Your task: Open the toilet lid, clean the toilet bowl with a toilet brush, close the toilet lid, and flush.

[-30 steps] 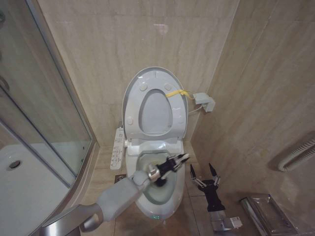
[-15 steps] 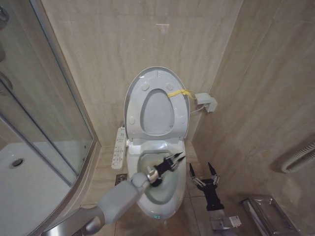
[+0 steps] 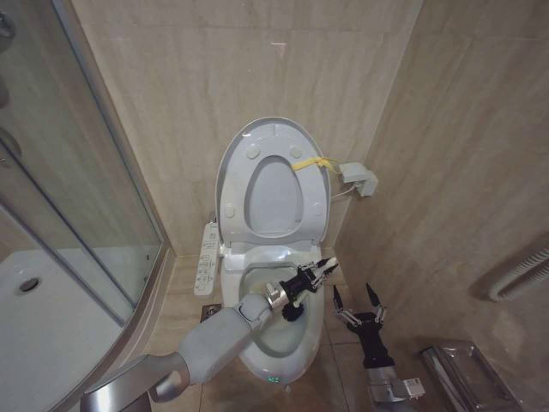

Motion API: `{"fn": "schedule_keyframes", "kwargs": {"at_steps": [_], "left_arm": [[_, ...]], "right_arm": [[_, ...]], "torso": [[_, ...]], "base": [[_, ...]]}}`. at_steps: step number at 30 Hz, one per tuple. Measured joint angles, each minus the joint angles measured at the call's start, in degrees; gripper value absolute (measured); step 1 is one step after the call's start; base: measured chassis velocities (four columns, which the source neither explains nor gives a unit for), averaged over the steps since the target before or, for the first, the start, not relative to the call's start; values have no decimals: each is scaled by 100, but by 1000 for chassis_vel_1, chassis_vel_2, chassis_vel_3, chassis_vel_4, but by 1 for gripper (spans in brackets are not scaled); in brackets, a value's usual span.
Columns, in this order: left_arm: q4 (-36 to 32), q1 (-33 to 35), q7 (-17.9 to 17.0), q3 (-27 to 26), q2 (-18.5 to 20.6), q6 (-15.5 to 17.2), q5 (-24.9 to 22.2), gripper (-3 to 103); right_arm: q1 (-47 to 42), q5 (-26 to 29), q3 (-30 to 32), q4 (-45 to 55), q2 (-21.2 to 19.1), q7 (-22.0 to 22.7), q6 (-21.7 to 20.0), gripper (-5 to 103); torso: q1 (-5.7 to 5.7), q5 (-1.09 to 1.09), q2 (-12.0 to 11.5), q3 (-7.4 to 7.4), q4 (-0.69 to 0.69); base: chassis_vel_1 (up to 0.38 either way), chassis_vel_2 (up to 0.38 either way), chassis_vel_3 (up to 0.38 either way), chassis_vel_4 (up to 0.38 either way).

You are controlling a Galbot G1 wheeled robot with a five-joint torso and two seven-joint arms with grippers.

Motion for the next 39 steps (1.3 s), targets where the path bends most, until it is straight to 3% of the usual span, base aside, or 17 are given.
{"fn": "schedule_keyframes", "kwargs": {"at_steps": [3,7,9,12,16,19,21,25,27,30,34,37,39], "left_arm": [[473,72,42,-123,35,-73,100,22],[126,48,-10,-153,56,-14,30,22],[-302,-21,-59,-134,22,20,-28,22],[-127,10,-56,-124,43,12,24,22],[383,59,-17,-195,115,-47,152,22],[-10,41,-69,-163,104,4,56,22],[-362,-7,-123,-79,28,45,-8,22],[-96,4,-102,-83,24,16,74,22],[353,42,-41,-138,44,-87,196,22],[95,49,-71,-155,60,-79,150,22],[-378,-17,-113,-97,-16,-13,51,22],[305,0,-26,-90,55,-106,150,22],[409,1,-13,-98,82,-122,161,22]], "right_arm": [[9,0,-23,-5,-17,-2,0,100],[25,0,-27,-34,-16,-3,0,100],[26,-6,-31,-44,31,-4,2,100],[19,-10,-49,-44,46,-5,3,100],[18,-16,-69,-33,25,-8,3,100],[21,-18,-56,-36,15,-9,3,100],[25,-18,-47,-37,43,-8,3,100],[20,-17,-49,-30,45,-8,3,100],[14,-14,-54,-11,22,-8,3,100],[5,-3,-44,-18,-4,-9,4,100],[17,9,-23,-30,10,-6,5,100],[21,15,-23,-7,-1,-3,1,100],[18,18,-22,-3,-7,-4,0,100]], "torso": [[0,1,-1,1,12],[0,0,-1,1,14],[0,-1,1,-1,-1],[0,-1,0,0,-2],[1,2,-1,1,14],[1,2,-1,1,14],[-1,-4,1,-1,-3],[0,-1,0,0,-2],[1,1,-1,1,9],[1,1,-1,1,14],[0,-2,0,-1,-2],[1,-1,-1,1,5],[1,2,-1,1,11]], "base": [[0,0,0,0],[0,0,0,0],[0,0,0,0],[-10,-17,-2,-11],[-7,-25,-5,-5],[0,0,0,0],[0,0,0,0],[-26,-22,0,-12],[0,0,0,0],[8,17,11,7],[0,0,0,0],[-6,-17,1,-6],[-18,-51,10,-9]]}}
